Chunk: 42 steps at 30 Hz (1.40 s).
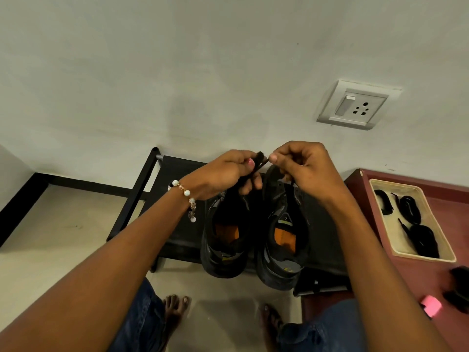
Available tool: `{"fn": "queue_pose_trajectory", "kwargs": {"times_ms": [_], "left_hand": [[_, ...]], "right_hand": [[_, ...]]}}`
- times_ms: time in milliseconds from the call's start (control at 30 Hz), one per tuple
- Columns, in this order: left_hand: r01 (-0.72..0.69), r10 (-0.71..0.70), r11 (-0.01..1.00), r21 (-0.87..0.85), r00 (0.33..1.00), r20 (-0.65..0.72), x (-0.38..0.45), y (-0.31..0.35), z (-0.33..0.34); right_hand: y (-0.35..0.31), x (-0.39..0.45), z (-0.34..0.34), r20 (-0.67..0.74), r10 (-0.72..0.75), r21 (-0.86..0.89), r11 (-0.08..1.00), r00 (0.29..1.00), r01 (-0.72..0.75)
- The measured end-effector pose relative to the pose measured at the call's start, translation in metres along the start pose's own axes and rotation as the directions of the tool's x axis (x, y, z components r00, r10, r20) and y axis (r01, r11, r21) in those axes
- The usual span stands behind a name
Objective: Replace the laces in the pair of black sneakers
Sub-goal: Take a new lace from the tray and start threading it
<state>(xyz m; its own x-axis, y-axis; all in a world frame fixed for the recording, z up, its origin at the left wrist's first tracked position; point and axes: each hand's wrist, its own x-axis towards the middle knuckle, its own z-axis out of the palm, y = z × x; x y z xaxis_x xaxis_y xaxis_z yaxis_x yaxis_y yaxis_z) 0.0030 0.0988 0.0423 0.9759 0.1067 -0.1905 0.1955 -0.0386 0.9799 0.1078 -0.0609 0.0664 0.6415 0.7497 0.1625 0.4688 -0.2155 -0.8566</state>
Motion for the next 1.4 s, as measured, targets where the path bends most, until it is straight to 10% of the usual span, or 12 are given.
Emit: {"fn": "queue_pose_trajectory", "kwargs": {"times_ms": [233,400,667,800,1000,1400], "left_hand": [[0.058,0.034,0.941,-0.332,0.964,0.263,-0.006,0.009,0.005],[-0.031,0.054,0.809,-0.587,0.998,0.022,0.000,0.012,-0.003],[-0.198,-0.049,0.805,-0.559,0.917,-0.395,0.008,0.010,-0.008],[-0.017,-0.113,0.937,-0.348,0.930,-0.350,0.009,0.006,-0.004],[0.164,-0.155,0.975,-0.153,0.985,0.071,-0.001,0.002,0.009],[0.192,-0.160,0.887,-0.421,0.981,0.111,0.010,0.008,0.013]], "right_hand": [[0.015,0.002,-0.004,-0.243,0.127,0.114,0.988,0.962,-0.102],[0.020,0.002,0.014,0.010,0.207,-0.146,0.968,0.978,-0.203],[-0.007,-0.002,0.042,0.411,0.104,-0.439,0.893,0.906,0.097],[-0.015,-0.002,0.035,0.382,0.008,-0.417,0.894,0.924,0.164],[-0.003,-0.001,0.006,-0.031,-0.003,-0.209,0.978,1.000,-0.003],[0.006,-0.007,0.008,0.044,0.259,0.490,0.836,0.965,-0.247]]}}
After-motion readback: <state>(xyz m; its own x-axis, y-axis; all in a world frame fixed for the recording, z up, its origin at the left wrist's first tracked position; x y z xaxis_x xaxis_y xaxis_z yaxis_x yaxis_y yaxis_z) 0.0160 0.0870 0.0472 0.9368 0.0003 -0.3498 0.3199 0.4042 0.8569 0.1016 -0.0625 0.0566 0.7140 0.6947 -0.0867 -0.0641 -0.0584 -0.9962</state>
